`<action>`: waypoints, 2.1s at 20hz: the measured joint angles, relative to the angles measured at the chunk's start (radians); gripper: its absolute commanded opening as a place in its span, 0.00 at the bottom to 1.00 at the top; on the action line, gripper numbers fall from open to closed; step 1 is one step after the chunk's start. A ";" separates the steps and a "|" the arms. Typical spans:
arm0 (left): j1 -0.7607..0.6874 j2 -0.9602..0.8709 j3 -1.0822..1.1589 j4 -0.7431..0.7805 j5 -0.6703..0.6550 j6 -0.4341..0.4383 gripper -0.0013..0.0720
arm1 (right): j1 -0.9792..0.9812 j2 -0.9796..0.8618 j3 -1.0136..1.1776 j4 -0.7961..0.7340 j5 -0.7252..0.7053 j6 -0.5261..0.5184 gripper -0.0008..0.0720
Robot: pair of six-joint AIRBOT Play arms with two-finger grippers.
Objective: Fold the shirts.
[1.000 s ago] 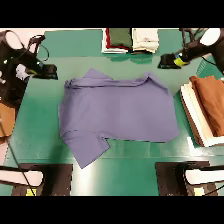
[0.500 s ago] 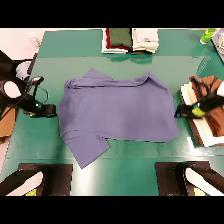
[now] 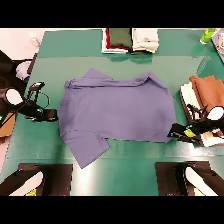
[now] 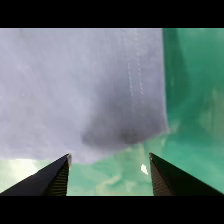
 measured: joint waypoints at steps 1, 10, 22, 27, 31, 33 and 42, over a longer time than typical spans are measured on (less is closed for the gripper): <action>0.000 0.000 -0.001 0.000 0.003 0.000 0.69 | 0.000 0.001 -0.007 0.010 -0.016 0.003 0.71; 0.000 0.001 -0.004 -0.001 -0.006 0.002 0.70 | 0.116 0.004 -0.023 0.012 -0.118 0.032 0.04; 0.000 0.001 -0.234 -0.158 0.079 0.053 0.70 | 0.165 0.004 -0.024 -0.009 -0.143 0.038 0.04; 0.001 0.002 -0.256 -0.203 0.082 0.056 0.32 | 0.166 0.004 -0.024 -0.009 -0.155 0.039 0.04; 0.000 -0.001 -0.256 -0.212 0.082 0.077 0.05 | 0.166 0.005 -0.005 -0.009 -0.161 0.039 0.04; 0.000 0.008 -0.222 -0.219 0.079 0.087 0.05 | 0.166 0.014 0.042 -0.009 -0.158 0.036 0.04; 0.000 0.245 0.501 -0.210 0.059 0.100 0.05 | 0.166 0.201 0.645 -0.016 -0.138 -0.025 0.04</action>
